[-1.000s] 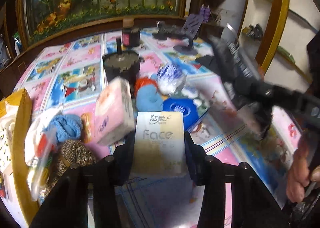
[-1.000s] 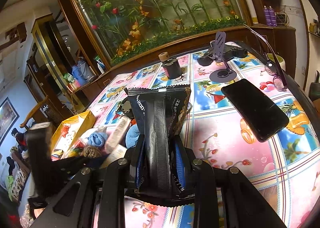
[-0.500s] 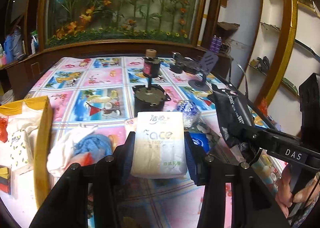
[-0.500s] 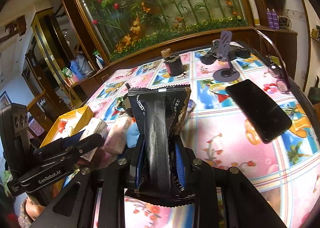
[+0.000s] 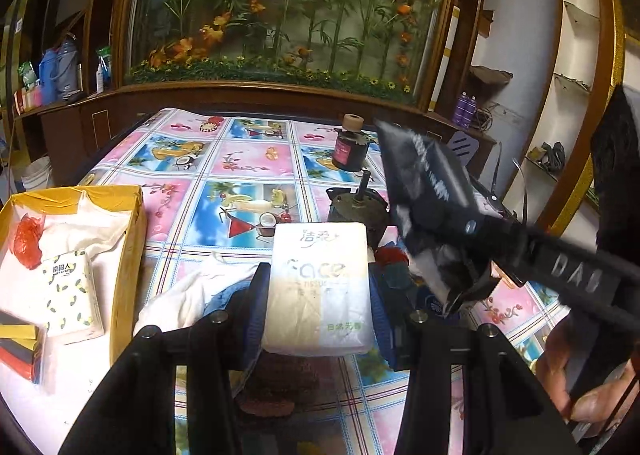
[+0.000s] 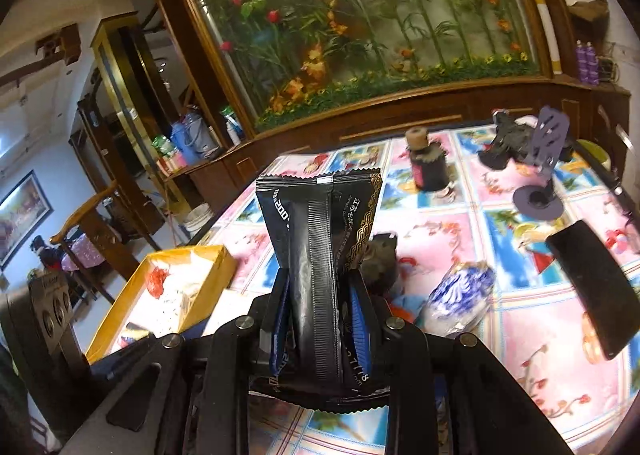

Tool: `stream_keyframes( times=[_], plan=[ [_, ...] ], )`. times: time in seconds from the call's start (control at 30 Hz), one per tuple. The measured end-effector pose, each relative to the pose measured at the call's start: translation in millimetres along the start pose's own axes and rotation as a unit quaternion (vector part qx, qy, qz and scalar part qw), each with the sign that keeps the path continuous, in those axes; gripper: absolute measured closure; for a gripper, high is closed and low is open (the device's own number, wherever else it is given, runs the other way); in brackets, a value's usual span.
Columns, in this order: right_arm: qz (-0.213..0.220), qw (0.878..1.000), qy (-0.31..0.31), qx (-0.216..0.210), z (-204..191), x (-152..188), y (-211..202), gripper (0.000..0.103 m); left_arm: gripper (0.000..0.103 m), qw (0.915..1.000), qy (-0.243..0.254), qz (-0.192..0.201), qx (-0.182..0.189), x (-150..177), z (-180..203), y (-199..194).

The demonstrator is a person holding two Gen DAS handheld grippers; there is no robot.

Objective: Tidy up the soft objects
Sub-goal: 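Lift the Face tissue pack with the left tool while the right tool holds the black bag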

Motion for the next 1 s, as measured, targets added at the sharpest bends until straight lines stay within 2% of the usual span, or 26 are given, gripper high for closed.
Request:
stream_keyframes(
  times=[0.1, 0.27, 1.0],
  plan=[
    [-0.011, 1.0, 0.002, 0.0, 3.0, 5.3, 2.6, 0.074, 0.058, 1.0, 0.004, 0.001, 0.0, 0.6, 2.2, -0.9],
    [0.003, 1.0, -0.012, -0.012, -4.2, 5.9, -6.6, 0.074, 0.058, 1.0, 0.004, 0.0, 0.001, 2.1, 3.9, -0.6],
    [-0.005, 1.0, -0.011, -0.011, -2.7, 10.4, -5.4, 0.074, 0.058, 1.0, 0.003, 0.004, -0.001, 1.7, 3.1, 2.9]
  ],
)
Point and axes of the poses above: each gripper's, at about its wrist camera, not at the fingertips, and y roughly the way its jaws point, z to its right, x to its underside, the point moved 9 cm from there along y, roughly the way its jaws point, and after that the axes turned 7 degrees about y, right-handed, at the moved point
